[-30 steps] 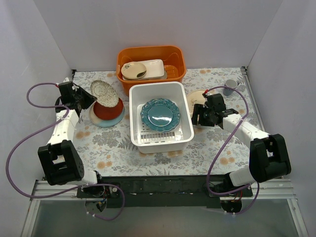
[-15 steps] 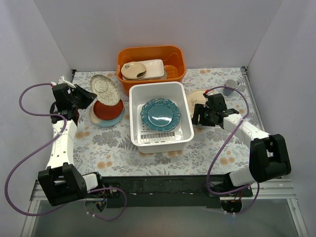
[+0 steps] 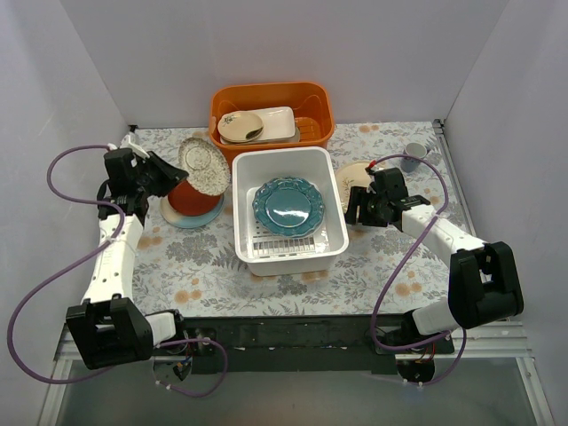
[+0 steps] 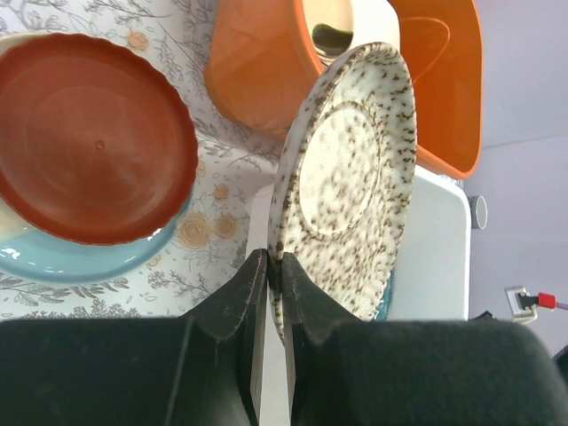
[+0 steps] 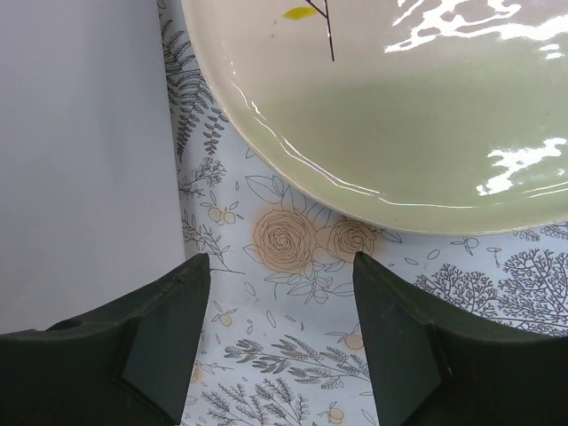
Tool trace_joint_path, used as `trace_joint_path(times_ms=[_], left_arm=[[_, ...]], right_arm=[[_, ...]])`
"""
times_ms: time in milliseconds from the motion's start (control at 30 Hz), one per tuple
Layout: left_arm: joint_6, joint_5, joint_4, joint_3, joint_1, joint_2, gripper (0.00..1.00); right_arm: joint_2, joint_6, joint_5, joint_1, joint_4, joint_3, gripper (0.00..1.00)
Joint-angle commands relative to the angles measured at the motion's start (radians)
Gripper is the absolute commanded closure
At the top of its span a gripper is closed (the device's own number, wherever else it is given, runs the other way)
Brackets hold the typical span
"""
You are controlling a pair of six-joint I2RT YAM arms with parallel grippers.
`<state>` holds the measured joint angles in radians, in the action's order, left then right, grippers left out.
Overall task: Place the plates into the plastic bin on the countertop
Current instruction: Place the plate in the plastic bin.
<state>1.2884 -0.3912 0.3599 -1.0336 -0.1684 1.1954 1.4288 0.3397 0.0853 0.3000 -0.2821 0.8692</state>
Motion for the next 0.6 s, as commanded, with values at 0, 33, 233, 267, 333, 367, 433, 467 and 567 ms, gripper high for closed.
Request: trace_joint_path(times_ms=[0, 33, 233, 267, 333, 367, 433, 467, 567], left_arm=[[-0.009, -0.041, -0.030, -0.063, 0.033, -0.013, 1.00], [-0.008, -0.041, -0.030, -0.065, 0.040, -0.013, 1.00], [-0.015, -0.011, -0.016, -0.094, 0.109, 0.004, 1.00], [-0.015, -0.008, -0.012, -0.098, 0.128, 0.007, 1.00], [-0.017, -0.002, -0.007, -0.109, 0.145, 0.016, 1.00], [-0.017, 0.000, -0.007, -0.112, 0.155, 0.020, 1.00], [-0.015, 0.000, -0.004, -0.118, 0.185, 0.029, 1.00], [-0.012, 0.005, -0.004, -0.120, 0.199, 0.030, 1.00], [-0.015, 0.009, 0.001, -0.126, 0.227, 0.046, 1.00]], right_arm=[[-0.031, -0.010, 0.002, -0.009, 0.012, -0.002, 0.27], [-0.031, -0.011, 0.004, -0.007, 0.014, -0.002, 0.27], [-0.034, -0.010, 0.005, -0.009, 0.014, -0.002, 0.27], [-0.034, -0.010, 0.007, -0.009, 0.015, -0.002, 0.27], [-0.031, -0.008, 0.010, -0.009, 0.017, -0.006, 0.27], [-0.030, -0.008, 0.011, -0.009, 0.020, -0.007, 0.27], [-0.028, -0.005, 0.016, -0.009, 0.024, -0.009, 0.27], [-0.027, -0.005, 0.016, -0.009, 0.024, -0.010, 0.27], [-0.025, -0.004, 0.019, -0.010, 0.029, -0.013, 0.27]])
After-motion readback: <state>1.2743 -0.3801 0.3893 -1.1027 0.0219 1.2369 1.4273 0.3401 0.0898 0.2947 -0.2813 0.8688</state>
